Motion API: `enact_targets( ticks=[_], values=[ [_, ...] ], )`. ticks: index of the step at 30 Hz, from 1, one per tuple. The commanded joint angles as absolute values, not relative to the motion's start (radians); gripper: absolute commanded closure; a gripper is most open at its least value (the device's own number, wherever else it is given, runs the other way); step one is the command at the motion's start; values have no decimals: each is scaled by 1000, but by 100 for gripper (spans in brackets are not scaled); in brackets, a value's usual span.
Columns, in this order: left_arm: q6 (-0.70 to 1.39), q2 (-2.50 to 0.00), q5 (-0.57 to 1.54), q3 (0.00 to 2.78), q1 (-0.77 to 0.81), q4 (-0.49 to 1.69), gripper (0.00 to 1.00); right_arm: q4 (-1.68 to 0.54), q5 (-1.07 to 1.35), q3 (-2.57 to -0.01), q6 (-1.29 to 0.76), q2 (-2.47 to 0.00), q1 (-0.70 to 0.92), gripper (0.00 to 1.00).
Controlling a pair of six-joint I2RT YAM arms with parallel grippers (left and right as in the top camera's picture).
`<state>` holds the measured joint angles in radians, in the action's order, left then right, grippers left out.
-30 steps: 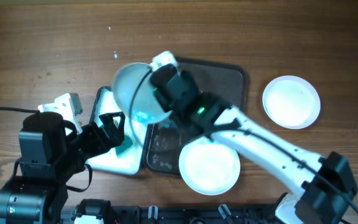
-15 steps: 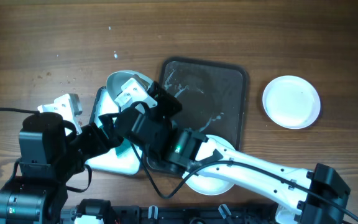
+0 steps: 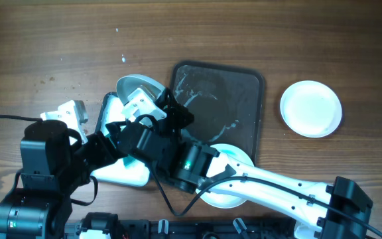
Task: Clean dirty plates on tray and stack at the side
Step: 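Lift the plate with the right gripper and dip it into the basin, then carry the plate right and stack it on the cleaned plates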
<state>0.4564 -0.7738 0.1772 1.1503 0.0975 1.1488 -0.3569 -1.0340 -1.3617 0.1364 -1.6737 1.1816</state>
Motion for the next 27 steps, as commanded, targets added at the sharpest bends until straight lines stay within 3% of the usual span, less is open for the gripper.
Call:
enact_targets(
  ticks=[1, 4, 7, 9, 10, 13, 15, 21, 26, 27],
  values=[
    [448, -773, 190, 1163, 93, 1135, 0, -348, -1043, -1366, 158, -1658, 1212, 96],
    [448, -773, 190, 1163, 93, 1135, 0, -350, -1038, -1366, 134, -1658, 1205, 96],
    [448, -773, 190, 1163, 93, 1135, 0, -428, -933, -1366, -56, -1659, 1116, 92],
    [448, -773, 190, 1163, 93, 1135, 0, -550, -703, -1366, -250, -1660, 961, 95],
    [448, -773, 190, 1163, 93, 1135, 0, -610, -471, -1366, -320, -1660, 831, 96],
    [448, -773, 190, 1163, 93, 1135, 0, -662, 33, -1368, -315, -1640, 584, 96],
    [448, -773, 190, 1163, 93, 1135, 0, -702, 211, -1368, -318, -1599, 422, 96],
    [448, -773, 190, 1163, 93, 1135, 0, -890, 328, -1368, -302, -1486, 28, 96],
    [448, -773, 190, 1163, 93, 1135, 0, -973, 305, -1340, -235, -1489, -36, 96],
    [448, -773, 190, 1163, 93, 1135, 0, -975, 303, -1317, -234, -1491, -28, 90]
  ],
)
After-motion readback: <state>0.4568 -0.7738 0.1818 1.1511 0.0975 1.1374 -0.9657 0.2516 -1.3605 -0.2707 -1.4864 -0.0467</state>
